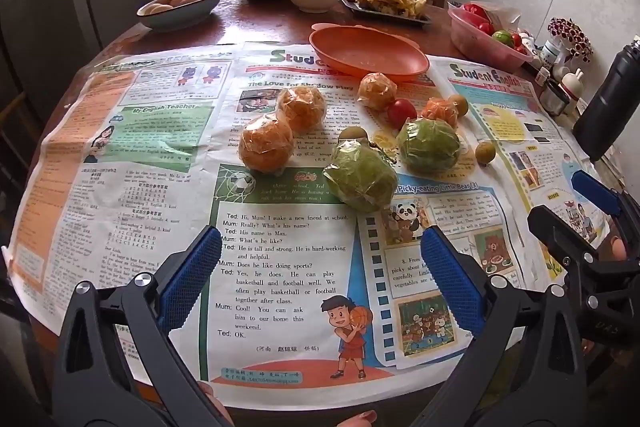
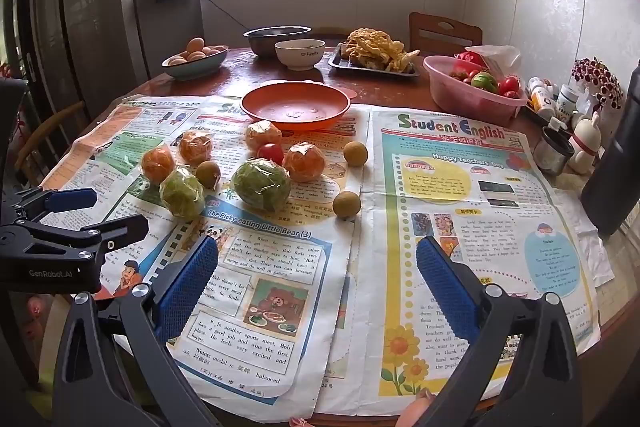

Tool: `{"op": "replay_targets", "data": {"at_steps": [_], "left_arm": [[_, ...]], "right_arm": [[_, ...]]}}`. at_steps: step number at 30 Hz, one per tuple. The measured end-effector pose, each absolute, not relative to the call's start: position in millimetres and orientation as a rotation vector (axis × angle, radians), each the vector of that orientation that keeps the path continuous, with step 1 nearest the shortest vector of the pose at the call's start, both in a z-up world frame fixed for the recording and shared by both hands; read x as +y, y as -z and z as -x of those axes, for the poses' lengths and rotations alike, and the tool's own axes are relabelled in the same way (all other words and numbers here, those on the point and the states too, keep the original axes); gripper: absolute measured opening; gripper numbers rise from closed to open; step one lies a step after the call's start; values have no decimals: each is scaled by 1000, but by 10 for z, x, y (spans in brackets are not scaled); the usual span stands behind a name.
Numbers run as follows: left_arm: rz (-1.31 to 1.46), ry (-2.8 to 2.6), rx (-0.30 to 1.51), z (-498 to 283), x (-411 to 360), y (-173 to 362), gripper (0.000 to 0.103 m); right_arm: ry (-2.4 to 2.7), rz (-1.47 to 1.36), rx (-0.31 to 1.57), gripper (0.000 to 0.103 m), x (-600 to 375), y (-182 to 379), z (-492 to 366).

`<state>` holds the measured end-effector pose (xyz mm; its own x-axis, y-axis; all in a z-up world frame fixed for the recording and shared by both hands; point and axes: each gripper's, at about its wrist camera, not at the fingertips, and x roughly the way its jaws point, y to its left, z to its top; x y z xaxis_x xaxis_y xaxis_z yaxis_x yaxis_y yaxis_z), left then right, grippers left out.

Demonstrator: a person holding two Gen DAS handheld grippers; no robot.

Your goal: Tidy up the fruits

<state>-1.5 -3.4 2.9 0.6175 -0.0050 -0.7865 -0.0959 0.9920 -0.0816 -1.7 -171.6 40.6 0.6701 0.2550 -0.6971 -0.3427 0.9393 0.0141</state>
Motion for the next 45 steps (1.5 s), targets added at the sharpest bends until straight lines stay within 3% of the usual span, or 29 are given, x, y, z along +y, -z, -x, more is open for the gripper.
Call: {"op": "replay_targets", "data": {"at_steps": [45], "left_arm": [[108, -39, 906, -23, -114, 8, 94]], "right_arm": [[-344, 113, 768, 99, -1793, -379, -24]]}}
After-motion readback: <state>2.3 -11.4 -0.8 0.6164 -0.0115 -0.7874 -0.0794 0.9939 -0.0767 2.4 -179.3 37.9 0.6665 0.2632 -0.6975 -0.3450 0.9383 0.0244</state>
